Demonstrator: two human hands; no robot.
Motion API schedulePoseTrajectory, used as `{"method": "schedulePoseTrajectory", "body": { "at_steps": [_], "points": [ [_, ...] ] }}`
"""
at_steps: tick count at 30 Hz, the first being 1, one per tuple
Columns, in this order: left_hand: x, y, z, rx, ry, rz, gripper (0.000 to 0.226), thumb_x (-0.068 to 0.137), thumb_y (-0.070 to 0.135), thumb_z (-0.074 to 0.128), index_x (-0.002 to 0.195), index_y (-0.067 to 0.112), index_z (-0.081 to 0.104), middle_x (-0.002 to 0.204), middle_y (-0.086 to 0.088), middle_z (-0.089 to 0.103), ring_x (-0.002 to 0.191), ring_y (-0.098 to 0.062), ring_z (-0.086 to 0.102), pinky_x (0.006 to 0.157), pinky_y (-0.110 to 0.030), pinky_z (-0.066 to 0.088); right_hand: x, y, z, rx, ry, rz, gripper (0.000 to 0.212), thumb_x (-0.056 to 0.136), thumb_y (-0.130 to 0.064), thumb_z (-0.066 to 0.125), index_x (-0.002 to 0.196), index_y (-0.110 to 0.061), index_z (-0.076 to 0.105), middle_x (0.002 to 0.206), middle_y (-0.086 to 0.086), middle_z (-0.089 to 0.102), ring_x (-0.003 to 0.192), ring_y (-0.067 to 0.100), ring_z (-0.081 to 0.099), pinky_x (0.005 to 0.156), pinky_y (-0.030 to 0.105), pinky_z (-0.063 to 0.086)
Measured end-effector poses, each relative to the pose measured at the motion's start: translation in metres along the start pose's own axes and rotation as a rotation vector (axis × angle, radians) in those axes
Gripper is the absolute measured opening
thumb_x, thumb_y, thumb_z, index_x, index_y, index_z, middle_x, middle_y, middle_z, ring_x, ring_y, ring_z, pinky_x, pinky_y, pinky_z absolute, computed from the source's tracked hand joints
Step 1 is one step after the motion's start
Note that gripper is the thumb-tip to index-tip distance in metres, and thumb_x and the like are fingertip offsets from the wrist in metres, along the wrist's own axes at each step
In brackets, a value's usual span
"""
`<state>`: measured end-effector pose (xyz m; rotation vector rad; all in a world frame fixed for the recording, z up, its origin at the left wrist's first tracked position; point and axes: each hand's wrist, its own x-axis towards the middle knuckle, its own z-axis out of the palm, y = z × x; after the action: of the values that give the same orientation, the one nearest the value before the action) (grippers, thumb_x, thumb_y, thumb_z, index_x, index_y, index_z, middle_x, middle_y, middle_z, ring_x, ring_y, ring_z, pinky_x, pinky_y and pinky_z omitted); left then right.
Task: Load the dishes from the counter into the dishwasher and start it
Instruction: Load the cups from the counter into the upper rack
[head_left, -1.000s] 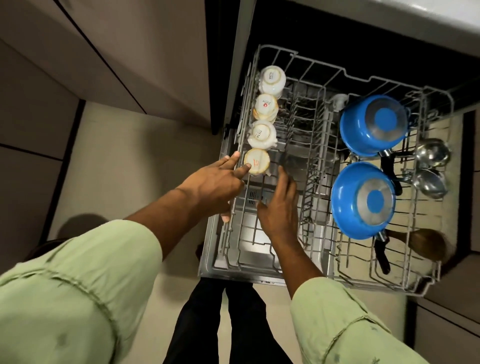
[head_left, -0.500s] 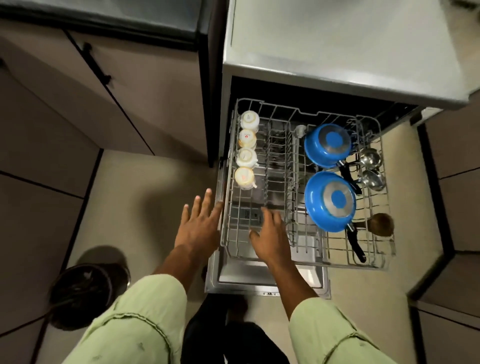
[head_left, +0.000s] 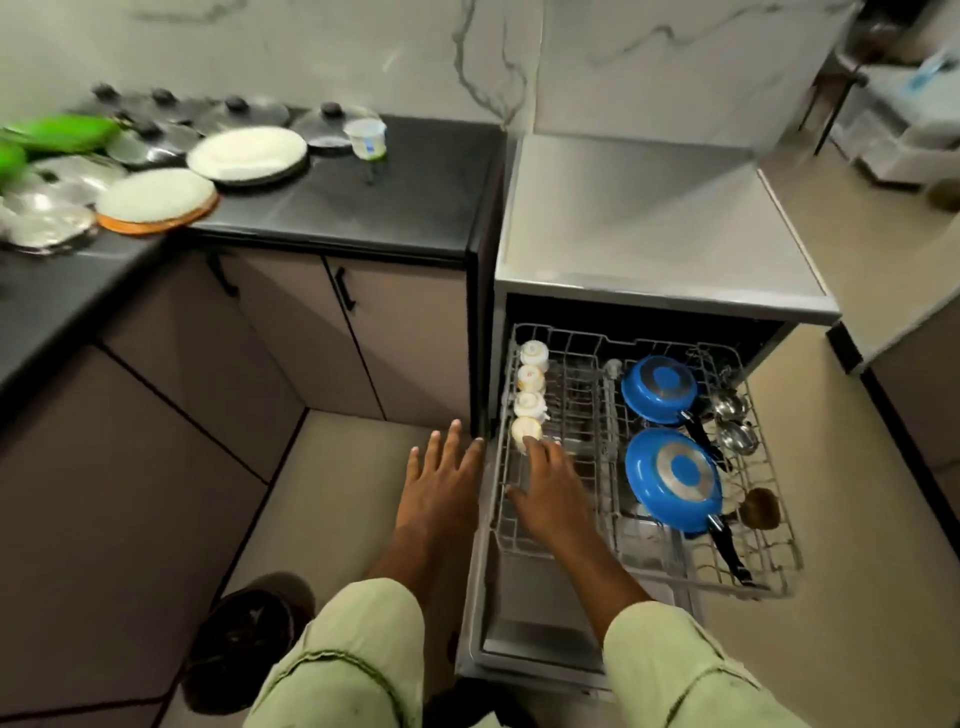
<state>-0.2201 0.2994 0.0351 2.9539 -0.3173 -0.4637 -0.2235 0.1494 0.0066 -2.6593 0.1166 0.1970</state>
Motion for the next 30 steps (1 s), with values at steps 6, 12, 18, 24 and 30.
{"method": "schedulePoseTrajectory", "body": {
  "at_steps": [6, 12, 18, 24, 30],
  "points": [
    [-0.028, -0.042, -0.031, -0.008, 0.098, -0.104, 0.081, 0.095, 0.018, 0.051, 0.159, 0.025, 0.001, 0.165, -0.009, -0.015, 0.152, -0.032, -0.009, 0.121, -0.05, 0.0, 0.014, -0.062, -0.021, -0.008, 0.061, -0.177, 0.072, 0.089, -0.033, 0.064, 0.15, -0.014, 0.031, 0.152, 0.011, 0.034, 0.143, 0.03, 0.027, 0.115, 0.042, 0.03],
    [-0.041, -0.106, -0.062, -0.017, 0.232, -0.23, 0.078, 0.095, 0.016, 0.048, 0.159, 0.024, 0.003, 0.165, -0.009, -0.013, 0.153, -0.032, -0.006, 0.122, -0.05, 0.003, 0.043, -0.137, -0.022, -0.027, 0.04, -0.323, 0.073, 0.093, -0.036, 0.06, 0.152, -0.014, 0.024, 0.157, 0.008, 0.025, 0.149, 0.026, 0.013, 0.12, 0.036, 0.017],
    [-0.036, -0.198, -0.088, -0.032, 0.293, -0.339, 0.074, 0.099, 0.018, 0.044, 0.159, 0.025, 0.003, 0.165, -0.009, -0.014, 0.152, -0.032, -0.007, 0.122, -0.05, 0.002, 0.074, -0.23, 0.006, -0.034, -0.008, -0.408, 0.075, 0.095, -0.036, 0.057, 0.156, -0.019, 0.017, 0.162, 0.005, 0.016, 0.151, 0.023, 0.006, 0.122, 0.037, 0.013],
    [-0.036, -0.297, -0.113, -0.033, 0.336, -0.417, 0.074, 0.099, 0.019, 0.047, 0.159, 0.026, 0.003, 0.165, -0.008, -0.013, 0.152, -0.031, -0.007, 0.122, -0.049, 0.0, 0.104, -0.322, 0.041, -0.031, -0.017, -0.476, 0.075, 0.093, -0.037, 0.059, 0.155, -0.02, 0.019, 0.161, 0.005, 0.019, 0.151, 0.023, 0.008, 0.122, 0.037, 0.016],
    [-0.04, -0.377, -0.128, -0.057, 0.321, -0.472, 0.075, 0.1, 0.023, 0.048, 0.159, 0.027, 0.003, 0.165, -0.007, -0.015, 0.152, -0.031, -0.01, 0.122, -0.049, -0.002, 0.123, -0.388, 0.073, -0.03, -0.048, -0.515, 0.076, 0.093, -0.037, 0.06, 0.155, -0.02, 0.02, 0.161, 0.006, 0.021, 0.151, 0.022, 0.008, 0.122, 0.036, 0.016]
  ]
}}
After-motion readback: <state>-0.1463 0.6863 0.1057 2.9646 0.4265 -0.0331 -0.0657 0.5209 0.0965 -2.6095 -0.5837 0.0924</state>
